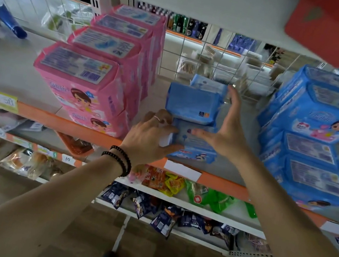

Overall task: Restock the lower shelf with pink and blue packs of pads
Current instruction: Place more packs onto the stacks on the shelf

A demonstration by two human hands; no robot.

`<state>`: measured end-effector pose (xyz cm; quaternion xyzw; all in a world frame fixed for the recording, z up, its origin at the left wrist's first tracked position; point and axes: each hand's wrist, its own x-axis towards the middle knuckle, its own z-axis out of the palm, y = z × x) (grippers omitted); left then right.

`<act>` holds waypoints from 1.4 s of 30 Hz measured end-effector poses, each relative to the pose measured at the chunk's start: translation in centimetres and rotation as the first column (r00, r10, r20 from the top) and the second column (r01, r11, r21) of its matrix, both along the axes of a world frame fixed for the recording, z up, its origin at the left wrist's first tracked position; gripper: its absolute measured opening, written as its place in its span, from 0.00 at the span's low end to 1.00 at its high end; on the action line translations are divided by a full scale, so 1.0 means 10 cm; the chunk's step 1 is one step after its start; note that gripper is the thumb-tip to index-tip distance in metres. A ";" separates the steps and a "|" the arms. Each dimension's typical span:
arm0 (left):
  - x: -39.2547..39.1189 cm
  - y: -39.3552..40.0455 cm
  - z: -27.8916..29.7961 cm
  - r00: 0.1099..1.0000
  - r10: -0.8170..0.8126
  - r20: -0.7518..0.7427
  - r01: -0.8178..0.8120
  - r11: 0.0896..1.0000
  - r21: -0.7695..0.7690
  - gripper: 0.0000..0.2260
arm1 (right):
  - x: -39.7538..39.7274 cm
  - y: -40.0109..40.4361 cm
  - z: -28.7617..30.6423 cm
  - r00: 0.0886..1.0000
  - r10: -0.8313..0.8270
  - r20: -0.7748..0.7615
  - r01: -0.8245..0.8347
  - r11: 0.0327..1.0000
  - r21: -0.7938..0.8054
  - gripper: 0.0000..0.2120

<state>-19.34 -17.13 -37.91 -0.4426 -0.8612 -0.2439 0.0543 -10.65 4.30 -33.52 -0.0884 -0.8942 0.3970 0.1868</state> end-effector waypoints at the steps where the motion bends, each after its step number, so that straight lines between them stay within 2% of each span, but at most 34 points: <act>1: 0.02 -0.01 0.01 0.999 0.001 0.033 0.000 1.000 -0.024 0.30 | -0.05 0.04 0.02 0.999 -0.005 0.034 0.005 1.000 0.004 0.54; 5: 0.09 0.03 0.00 0.984 0.004 0.177 0.032 0.979 -0.200 0.33 | -0.14 0.05 0.05 0.994 0.000 0.107 0.000 1.000 0.005 0.40; 7: 0.12 0.04 -0.04 0.960 -0.017 0.279 0.065 0.984 -0.165 0.32 | -0.15 0.07 0.05 0.997 -0.022 0.080 0.024 1.000 -0.018 0.35; 11: 0.10 0.01 -0.09 0.929 -0.053 0.366 0.068 0.997 -0.030 0.25 | -0.13 0.08 0.07 0.988 -0.153 -0.014 0.141 0.939 -0.312 0.27; 14: 0.10 0.01 -0.07 0.908 -0.066 0.414 0.068 0.998 0.010 0.21 | -0.06 0.13 0.13 0.977 -0.213 -0.031 0.156 0.801 -0.578 0.09; 17: 0.09 0.03 -0.06 0.835 -0.039 0.550 -0.033 0.992 0.120 0.24 | -0.01 0.21 0.11 0.968 -0.237 0.079 0.218 0.649 -0.729 0.11; 21: 0.00 0.15 0.00 0.629 -0.060 0.775 -0.233 0.936 0.262 0.27 | 0.05 0.24 0.10 0.933 -0.317 0.169 0.323 0.536 -0.780 0.08; 24: -0.03 0.31 0.06 0.500 -0.216 0.839 -0.228 0.901 0.368 0.22 | 0.09 0.30 0.11 0.901 -0.377 0.214 0.374 0.427 -0.823 0.12; 26: -0.04 0.42 0.04 0.488 -0.249 0.836 -0.191 0.905 0.381 0.21 | 0.11 0.35 0.13 0.879 -0.404 0.253 0.410 0.371 -0.833 0.13; 30: -0.08 0.48 -0.06 0.588 -0.184 0.788 -0.102 0.949 0.297 0.29 | 0.13 0.44 0.13 0.849 -0.447 0.281 0.454 0.343 -0.822 0.14; 34: -0.03 0.47 -0.15 0.659 -0.130 0.741 -0.074 0.969 0.236 0.28 | 0.13 0.47 0.11 0.843 -0.437 0.313 0.475 0.332 -0.815 0.15; 38: 0.01 0.52 -0.16 0.653 -0.059 0.755 -0.169 0.960 0.222 0.26 | 0.07 0.56 0.13 0.854 -0.397 0.337 0.489 0.388 -0.781 0.15; 41: 0.01 0.60 -0.03 0.617 0.015 0.787 -0.264 0.946 0.190 0.20 | -0.01 0.68 0.18 0.863 -0.368 0.346 0.480 0.383 -0.789 0.14; 42: -0.01 0.66 0.03 0.601 0.064 0.797 -0.305 0.940 0.154 0.21 | -0.02 0.72 0.20 0.865 -0.360 0.350 0.478 0.376 -0.794 0.14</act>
